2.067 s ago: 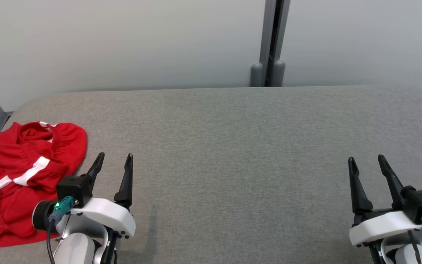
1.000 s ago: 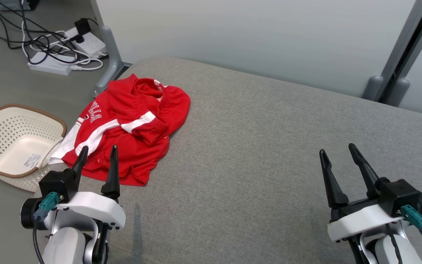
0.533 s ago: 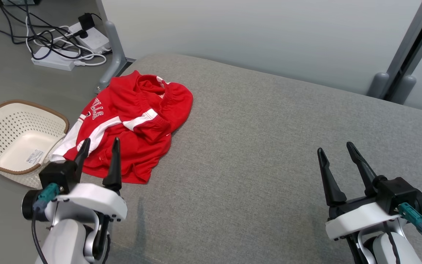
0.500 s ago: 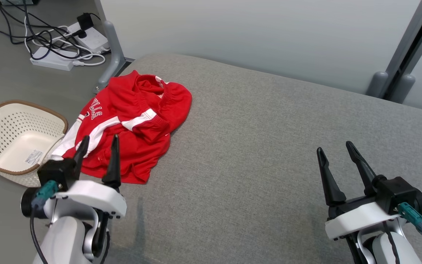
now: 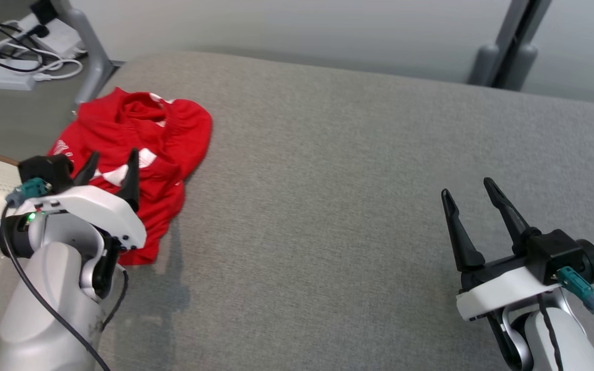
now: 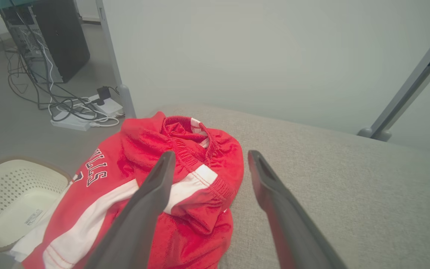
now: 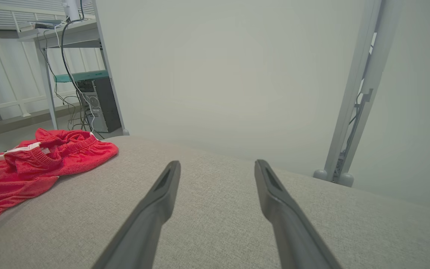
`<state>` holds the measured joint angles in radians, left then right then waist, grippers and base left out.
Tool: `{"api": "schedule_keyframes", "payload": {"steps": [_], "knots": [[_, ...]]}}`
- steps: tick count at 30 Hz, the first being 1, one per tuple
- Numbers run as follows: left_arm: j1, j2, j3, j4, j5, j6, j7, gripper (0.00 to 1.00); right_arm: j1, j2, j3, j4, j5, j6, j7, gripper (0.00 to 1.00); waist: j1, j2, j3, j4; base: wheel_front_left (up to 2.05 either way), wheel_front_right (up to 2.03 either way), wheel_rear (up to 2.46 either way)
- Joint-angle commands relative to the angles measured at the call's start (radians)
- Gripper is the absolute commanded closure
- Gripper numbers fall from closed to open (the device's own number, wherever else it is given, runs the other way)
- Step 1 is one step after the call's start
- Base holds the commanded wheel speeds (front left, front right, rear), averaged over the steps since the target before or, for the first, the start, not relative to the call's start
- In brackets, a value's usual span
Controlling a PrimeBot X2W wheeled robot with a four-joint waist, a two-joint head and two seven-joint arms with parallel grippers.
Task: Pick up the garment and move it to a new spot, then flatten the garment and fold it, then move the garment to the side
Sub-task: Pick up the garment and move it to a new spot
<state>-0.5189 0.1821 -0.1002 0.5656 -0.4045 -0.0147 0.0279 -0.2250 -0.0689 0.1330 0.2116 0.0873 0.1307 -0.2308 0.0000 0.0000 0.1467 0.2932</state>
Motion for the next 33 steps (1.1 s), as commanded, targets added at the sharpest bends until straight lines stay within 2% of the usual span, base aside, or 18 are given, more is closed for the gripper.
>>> {"api": "schedule_keyframes", "payload": {"steps": [1,9,18,19,21,30,33], "knots": [[-0.036,0.014,0.006,0.04,-0.01,-0.012,0.009,0.0,-0.017,-0.008,-0.001,-0.007,-0.002,0.0,0.003,0.0,0.0,0.0,0.055,-0.05,0.0,0.0,0.0],[-0.159,0.051,0.01,0.266,-0.044,-0.067,0.031,0.0,-0.047,-0.018,0.005,-0.024,-0.005,0.0,0.01,0.0,0.0,0.0,0.131,-0.097,0.0,0.0,0.0],[-0.261,0.084,0.018,0.486,-0.089,-0.099,0.048,0.0,-0.077,-0.023,0.012,-0.028,-0.002,0.0,0.008,0.0,0.0,0.0,0.188,-0.126,0.0,0.0,0.0],[-0.269,0.083,0.018,0.503,-0.094,-0.1,0.053,0.16,-0.078,-0.024,0.011,-0.028,-0.002,0.0,0.007,0.0,0.0,0.0,0.191,-0.128,0.0,0.0,0.0],[-0.283,0.092,0.019,0.53,-0.099,-0.104,0.042,1.0,-0.081,-0.026,0.009,-0.028,-0.002,0.0,0.006,0.0,0.0,0.0,0.195,-0.129,0.0,0.0,0.0],[-0.319,0.129,0.021,0.564,-0.094,-0.107,-0.138,1.0,-0.076,-0.021,-0.014,-0.027,-0.001,0.0,0.002,0.0,0.0,0.0,0.176,-0.123,0.0,0.0,0.0],[-0.319,0.137,0.022,0.55,-0.087,-0.095,-0.211,1.0,-0.062,-0.017,-0.021,-0.026,-0.001,0.0,0.001,0.0,0.0,0.0,0.154,-0.119,0.0,0.0,0.0]]}}
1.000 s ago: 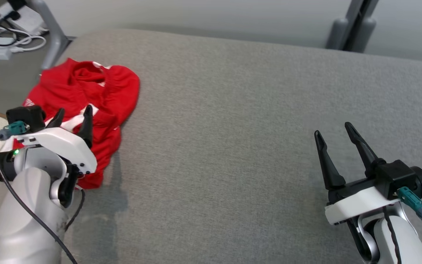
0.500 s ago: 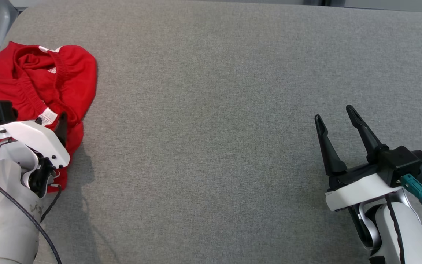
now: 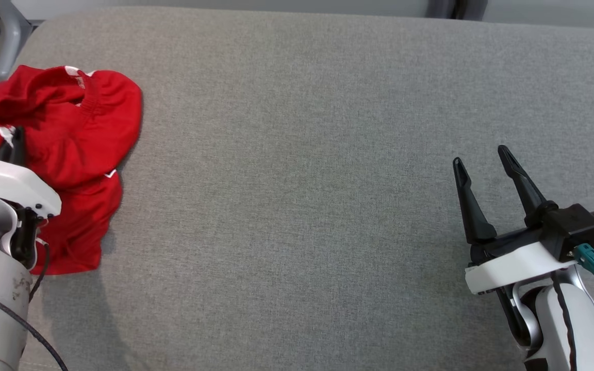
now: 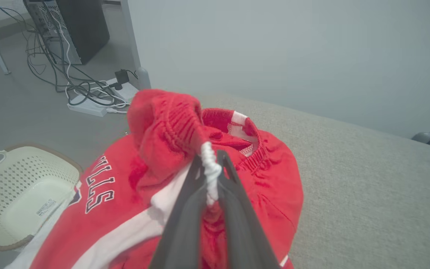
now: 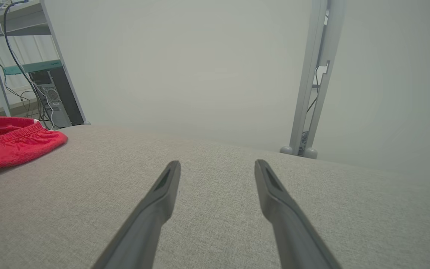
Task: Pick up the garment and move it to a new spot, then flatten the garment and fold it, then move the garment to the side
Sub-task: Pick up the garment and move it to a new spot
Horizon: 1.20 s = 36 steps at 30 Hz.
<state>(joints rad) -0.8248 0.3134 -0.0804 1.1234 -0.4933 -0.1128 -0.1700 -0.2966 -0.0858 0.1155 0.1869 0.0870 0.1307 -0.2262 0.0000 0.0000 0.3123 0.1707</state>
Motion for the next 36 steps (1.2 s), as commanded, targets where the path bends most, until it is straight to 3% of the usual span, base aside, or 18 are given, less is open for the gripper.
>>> {"api": "schedule_keyframes", "payload": {"steps": [1,7,13,21,30,36], "knots": [[-0.013,0.011,0.002,-0.016,0.007,0.009,-0.032,1.0,0.015,0.0,-0.007,0.0,0.0,0.0,-0.005,0.0,0.0,0.0,-0.019,0.006,0.0,0.0,0.0],[0.026,0.034,0.009,-0.122,0.027,0.033,-0.087,1.0,0.041,0.01,-0.023,0.0,0.008,0.0,-0.012,0.0,0.0,0.0,-0.078,0.013,0.0,0.0,0.0],[0.137,0.022,0.024,-0.353,0.05,0.083,-0.093,1.0,0.069,0.017,-0.033,-0.005,0.012,0.0,-0.013,0.0,0.0,0.0,-0.135,0.009,0.0,0.0,0.0],[0.382,-0.01,0.006,-0.786,0.075,0.18,-0.054,1.0,0.106,0.025,-0.04,-0.021,0.014,0.0,-0.006,0.0,0.0,0.0,-0.183,-0.02,0.0,0.0,0.0],[0.545,-0.042,-0.061,-1.164,0.098,0.242,0.056,1.0,0.119,0.029,-0.039,-0.062,0.013,0.0,0.014,0.0,0.0,0.0,-0.188,-0.123,0.0,0.0,0.0],[0.516,-0.08,-0.158,-1.229,0.107,0.207,0.103,1.0,0.111,0.032,-0.023,-0.083,0.02,0.0,0.019,0.0,0.0,0.0,-0.162,-0.251,0.0,0.0,0.0]]}}
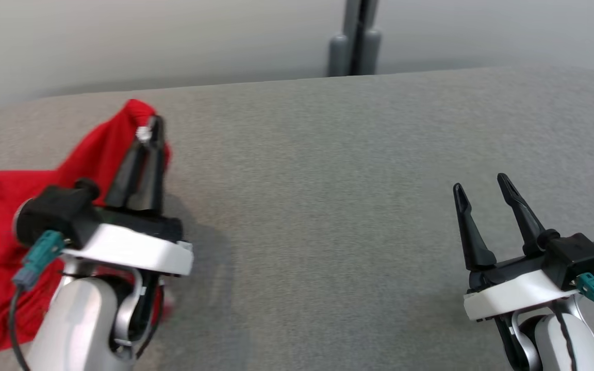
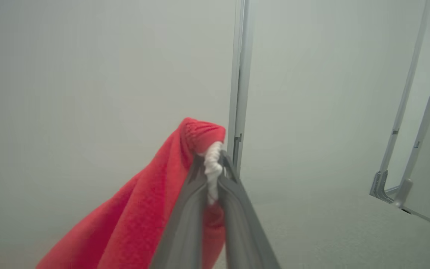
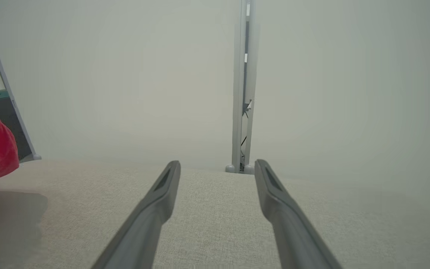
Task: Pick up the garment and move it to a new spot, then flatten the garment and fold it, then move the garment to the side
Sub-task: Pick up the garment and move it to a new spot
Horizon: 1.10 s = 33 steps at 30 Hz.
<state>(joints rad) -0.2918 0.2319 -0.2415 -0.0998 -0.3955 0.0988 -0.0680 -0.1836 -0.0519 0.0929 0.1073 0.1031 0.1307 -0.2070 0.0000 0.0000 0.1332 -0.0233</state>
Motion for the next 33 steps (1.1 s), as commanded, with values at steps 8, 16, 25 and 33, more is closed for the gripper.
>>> {"api": "schedule_keyframes", "payload": {"steps": [8,16,25,33], "knots": [[-0.118,-0.06,-0.137,0.044,0.038,-0.062,0.034,1.0,-0.016,0.0,0.018,0.012,0.025,0.0,-0.017,0.0,0.0,0.0,0.063,-0.26,0.0,0.0,0.0],[-0.201,-0.106,-0.244,0.179,0.057,-0.118,0.068,1.0,-0.025,0.001,0.021,0.031,0.072,0.0,-0.045,0.0,0.0,0.0,0.131,-0.405,0.0,0.0,0.0],[-0.225,-0.135,-0.335,0.417,0.045,-0.172,0.097,0.8,-0.037,0.001,0.028,0.053,0.12,0.0,-0.06,0.0,0.0,0.0,0.183,-0.444,0.0,0.0,0.0],[-0.237,-0.153,-0.401,0.523,0.051,-0.194,0.057,0.0,-0.051,0.001,0.017,0.056,0.121,0.0,-0.062,0.0,0.0,0.0,0.18,-0.388,0.0,0.0,0.0]]}}
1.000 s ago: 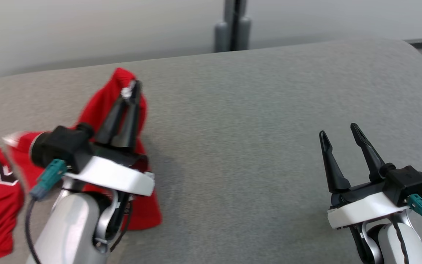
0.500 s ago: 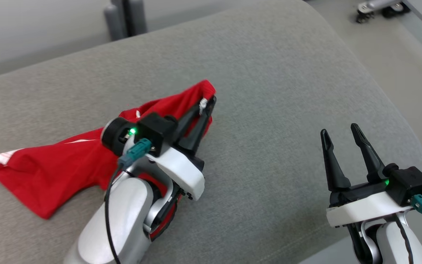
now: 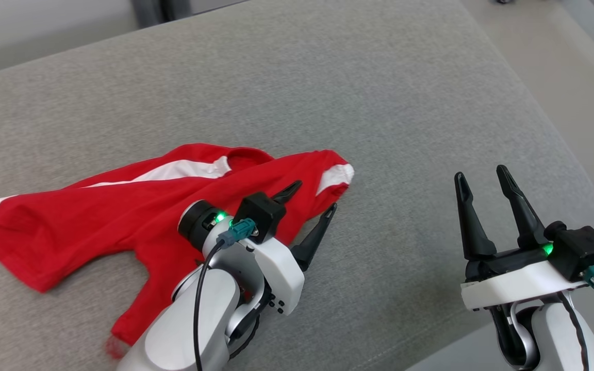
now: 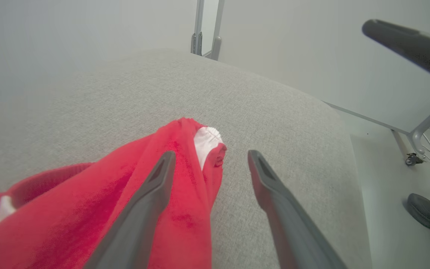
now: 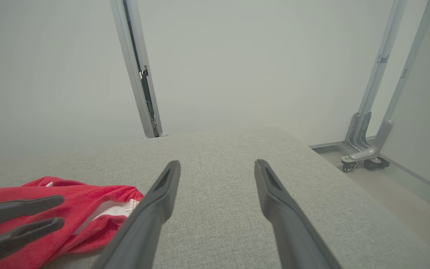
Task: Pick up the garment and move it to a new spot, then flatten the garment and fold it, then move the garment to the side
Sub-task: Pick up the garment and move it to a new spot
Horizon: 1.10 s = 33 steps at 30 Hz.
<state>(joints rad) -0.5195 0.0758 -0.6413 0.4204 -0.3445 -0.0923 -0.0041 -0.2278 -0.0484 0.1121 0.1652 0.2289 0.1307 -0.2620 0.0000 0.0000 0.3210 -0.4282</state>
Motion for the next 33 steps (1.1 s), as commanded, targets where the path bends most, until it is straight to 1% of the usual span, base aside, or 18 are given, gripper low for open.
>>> {"api": "schedule_keyframes", "payload": {"steps": [1,3,5,13,24,28,29,31,33], "knots": [[-0.003,0.001,-0.005,0.003,-0.005,-0.005,-0.016,0.0,-0.007,-0.003,-0.005,-0.002,-0.007,0.0,-0.007,0.0,0.0,0.0,-0.013,0.028,0.0,0.0,0.0],[0.011,-0.001,-0.009,-0.003,-0.011,-0.007,-0.039,0.0,-0.006,-0.003,-0.007,-0.001,-0.012,0.0,-0.007,0.0,0.0,0.0,-0.026,0.051,0.0,0.0,0.0],[0.027,0.001,-0.004,-0.012,-0.018,0.0,-0.063,0.0,-0.003,-0.003,-0.01,0.001,-0.019,0.0,-0.005,0.0,0.0,0.0,-0.041,0.077,0.0,0.0,0.0],[0.096,0.034,0.078,-0.089,-0.05,0.077,-0.171,0.0,0.009,-0.004,-0.027,0.005,-0.053,0.0,-0.005,0.0,0.0,0.0,-0.09,0.182,0.0,0.0,0.0],[0.188,0.128,0.265,-0.172,-0.109,0.191,-0.236,0.0,0.027,-0.003,-0.045,0.014,-0.095,0.0,-0.002,0.0,0.0,0.0,-0.144,0.3,0.0,0.0,0.0],[0.234,0.168,0.332,-0.208,-0.126,0.226,-0.245,0.0,0.032,-0.004,-0.049,0.013,-0.105,0.0,0.007,0.0,0.0,0.0,-0.163,0.328,0.0,0.0,0.0],[0.259,0.194,0.364,-0.23,-0.127,0.242,-0.249,0.0,0.033,-0.003,-0.048,0.011,-0.111,0.0,0.012,0.0,0.0,0.0,-0.169,0.336,0.0,0.0,0.0],[0.292,0.217,0.392,-0.253,-0.132,0.253,-0.253,0.0,0.04,-0.004,-0.049,0.012,-0.113,0.0,0.015,0.0,0.0,0.0,-0.184,0.343,0.0,0.0,0.0],[0.308,0.228,0.403,-0.266,-0.132,0.257,-0.251,0.0,0.043,-0.004,-0.05,0.012,-0.115,0.0,0.018,0.0,0.0,0.0,-0.19,0.346,0.0,0.0,0.0]]}}
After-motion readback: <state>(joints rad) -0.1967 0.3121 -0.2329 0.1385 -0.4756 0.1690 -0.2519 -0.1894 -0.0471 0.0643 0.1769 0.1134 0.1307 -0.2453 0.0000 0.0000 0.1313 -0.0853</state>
